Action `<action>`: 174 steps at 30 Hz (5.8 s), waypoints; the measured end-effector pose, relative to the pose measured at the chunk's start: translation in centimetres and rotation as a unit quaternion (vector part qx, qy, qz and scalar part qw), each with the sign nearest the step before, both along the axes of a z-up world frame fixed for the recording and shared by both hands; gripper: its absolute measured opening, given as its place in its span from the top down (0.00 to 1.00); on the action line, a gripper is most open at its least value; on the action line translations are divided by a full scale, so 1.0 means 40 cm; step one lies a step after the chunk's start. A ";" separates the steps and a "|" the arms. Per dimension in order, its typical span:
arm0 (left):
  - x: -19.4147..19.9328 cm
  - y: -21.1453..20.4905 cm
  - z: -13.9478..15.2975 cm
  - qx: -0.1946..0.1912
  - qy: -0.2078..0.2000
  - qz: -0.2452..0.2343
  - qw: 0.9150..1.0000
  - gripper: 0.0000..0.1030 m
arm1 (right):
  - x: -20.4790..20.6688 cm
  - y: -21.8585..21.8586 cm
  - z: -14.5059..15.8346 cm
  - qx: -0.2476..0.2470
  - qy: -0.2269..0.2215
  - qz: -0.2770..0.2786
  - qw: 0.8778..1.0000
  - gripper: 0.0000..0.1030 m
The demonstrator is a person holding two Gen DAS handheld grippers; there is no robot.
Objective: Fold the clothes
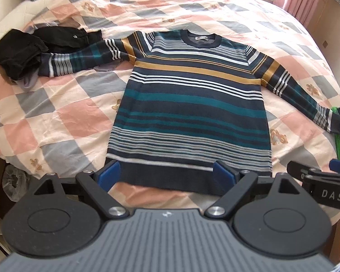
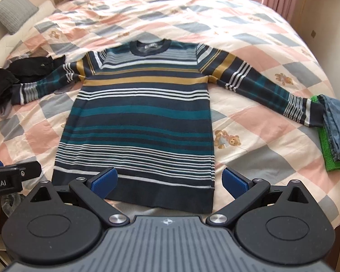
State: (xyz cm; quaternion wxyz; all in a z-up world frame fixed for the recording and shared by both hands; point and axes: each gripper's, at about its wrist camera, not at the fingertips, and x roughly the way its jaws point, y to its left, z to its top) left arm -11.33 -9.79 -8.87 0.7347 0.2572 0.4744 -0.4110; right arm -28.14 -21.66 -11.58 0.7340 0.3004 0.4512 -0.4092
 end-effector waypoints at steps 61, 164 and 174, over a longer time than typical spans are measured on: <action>0.260 -0.812 -0.547 -0.318 0.192 -0.114 0.921 0.85 | 0.052 -0.779 -0.477 0.024 -0.236 -0.199 0.951 0.22; 0.779 -0.605 -0.562 -0.151 0.136 -0.043 0.978 0.83 | 0.062 -0.882 -0.607 0.113 -0.193 -0.142 0.964 0.82; 0.559 -0.767 -0.575 -0.174 0.152 -0.155 0.960 0.82 | 0.144 -0.867 -0.490 0.009 -0.144 -0.103 0.984 0.93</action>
